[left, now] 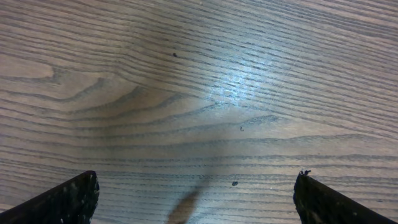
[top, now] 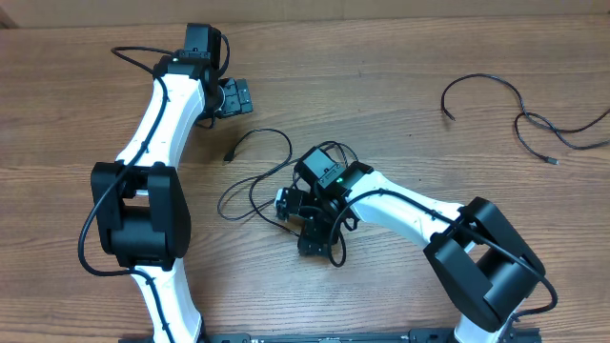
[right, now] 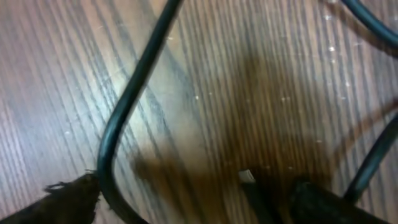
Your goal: Untangle cables
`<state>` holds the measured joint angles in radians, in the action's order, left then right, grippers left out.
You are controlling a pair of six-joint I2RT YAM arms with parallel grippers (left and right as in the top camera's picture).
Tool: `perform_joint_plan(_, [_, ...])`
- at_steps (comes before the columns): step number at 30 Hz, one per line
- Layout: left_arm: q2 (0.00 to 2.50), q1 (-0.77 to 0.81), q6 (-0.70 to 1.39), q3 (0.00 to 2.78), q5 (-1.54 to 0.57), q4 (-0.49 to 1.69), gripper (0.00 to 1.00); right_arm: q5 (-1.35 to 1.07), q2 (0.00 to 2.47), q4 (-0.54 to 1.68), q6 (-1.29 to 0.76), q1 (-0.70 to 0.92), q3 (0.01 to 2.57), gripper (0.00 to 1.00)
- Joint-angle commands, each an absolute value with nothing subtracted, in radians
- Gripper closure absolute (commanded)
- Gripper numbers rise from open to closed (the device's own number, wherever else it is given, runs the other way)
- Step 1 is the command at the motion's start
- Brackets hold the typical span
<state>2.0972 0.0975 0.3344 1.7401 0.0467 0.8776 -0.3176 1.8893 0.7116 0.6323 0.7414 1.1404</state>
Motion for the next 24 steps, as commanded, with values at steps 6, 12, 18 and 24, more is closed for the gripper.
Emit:
perform_joint_plan(6, [2.114,0.098,0.333,1.742,0.063,0.878,0.01,-0.314,1.874,0.673,0.629,0.722,1.118,0.47])
perform_joint_plan(12, [2.114,0.098,0.333,1.742,0.063,0.878,0.0,-0.315,1.874,0.657,0.59,0.722,1.119,0.92])
perform_joint_plan(18, [2.114,0.098,0.333,1.742,0.063,0.878,0.0,-0.315,1.874,0.656,0.52,0.722,1.142,0.96])
perform_joint_plan(24, [2.114,0.098,0.333,1.742,0.063,0.878,0.01,-0.335,1.874,0.669,0.422,0.722,1.206,0.96])
